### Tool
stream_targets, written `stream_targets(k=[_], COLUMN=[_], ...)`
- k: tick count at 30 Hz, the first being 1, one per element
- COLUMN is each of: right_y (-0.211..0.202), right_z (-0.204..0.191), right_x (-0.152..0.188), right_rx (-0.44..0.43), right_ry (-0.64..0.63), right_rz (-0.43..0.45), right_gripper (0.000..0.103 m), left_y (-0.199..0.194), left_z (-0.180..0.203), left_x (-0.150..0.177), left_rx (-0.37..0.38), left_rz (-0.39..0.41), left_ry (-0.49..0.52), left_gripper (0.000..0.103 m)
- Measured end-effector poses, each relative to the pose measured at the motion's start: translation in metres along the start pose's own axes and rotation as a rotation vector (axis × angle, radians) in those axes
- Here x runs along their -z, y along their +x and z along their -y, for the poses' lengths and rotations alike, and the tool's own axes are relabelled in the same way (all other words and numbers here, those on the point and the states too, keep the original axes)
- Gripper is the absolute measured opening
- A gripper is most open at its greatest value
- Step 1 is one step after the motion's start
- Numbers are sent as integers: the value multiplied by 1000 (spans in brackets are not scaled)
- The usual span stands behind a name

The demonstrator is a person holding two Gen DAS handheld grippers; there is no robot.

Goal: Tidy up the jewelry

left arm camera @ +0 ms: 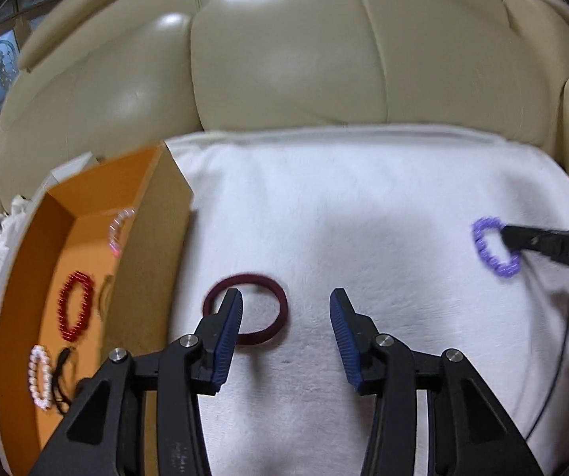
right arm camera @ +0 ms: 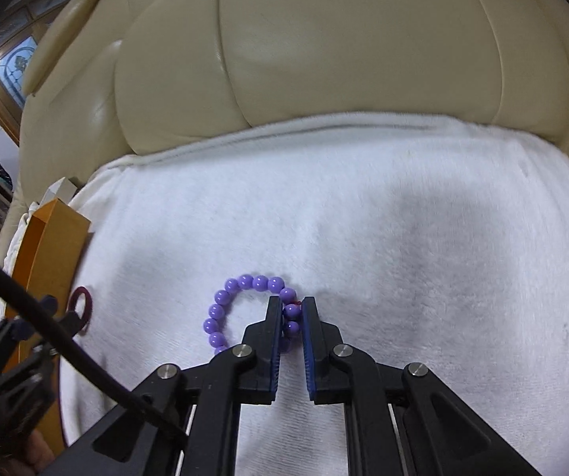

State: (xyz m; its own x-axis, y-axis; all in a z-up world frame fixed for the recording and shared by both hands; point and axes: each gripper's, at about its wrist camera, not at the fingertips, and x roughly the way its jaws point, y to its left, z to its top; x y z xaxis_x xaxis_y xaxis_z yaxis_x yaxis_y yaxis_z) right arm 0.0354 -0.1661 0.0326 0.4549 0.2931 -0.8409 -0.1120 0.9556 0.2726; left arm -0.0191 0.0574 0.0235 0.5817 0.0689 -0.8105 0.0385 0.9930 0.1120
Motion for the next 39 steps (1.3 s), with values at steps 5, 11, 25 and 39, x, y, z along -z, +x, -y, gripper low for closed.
stream_targets(k=[5,11,25,39], right_y=[1,3,-22,2], right_z=[-3,-3,-3,-18], right_x=[-1,-3,-5,3], right_rx=[-11,-38,-114,-38], right_ry=[-16,2,15,-23], right_rz=[-4,-1,67,26], right_gripper=[11,11,11,11], left_y=[4,-23,-80,-25], left_z=[-2,-16,-21,25], left_x=[4,3,25,36], left_rx=[101,317,418,314], left_rz=[4,48,180,-22], left_ry=[6,-50,-6,83], left_gripper=[13,6,6,6])
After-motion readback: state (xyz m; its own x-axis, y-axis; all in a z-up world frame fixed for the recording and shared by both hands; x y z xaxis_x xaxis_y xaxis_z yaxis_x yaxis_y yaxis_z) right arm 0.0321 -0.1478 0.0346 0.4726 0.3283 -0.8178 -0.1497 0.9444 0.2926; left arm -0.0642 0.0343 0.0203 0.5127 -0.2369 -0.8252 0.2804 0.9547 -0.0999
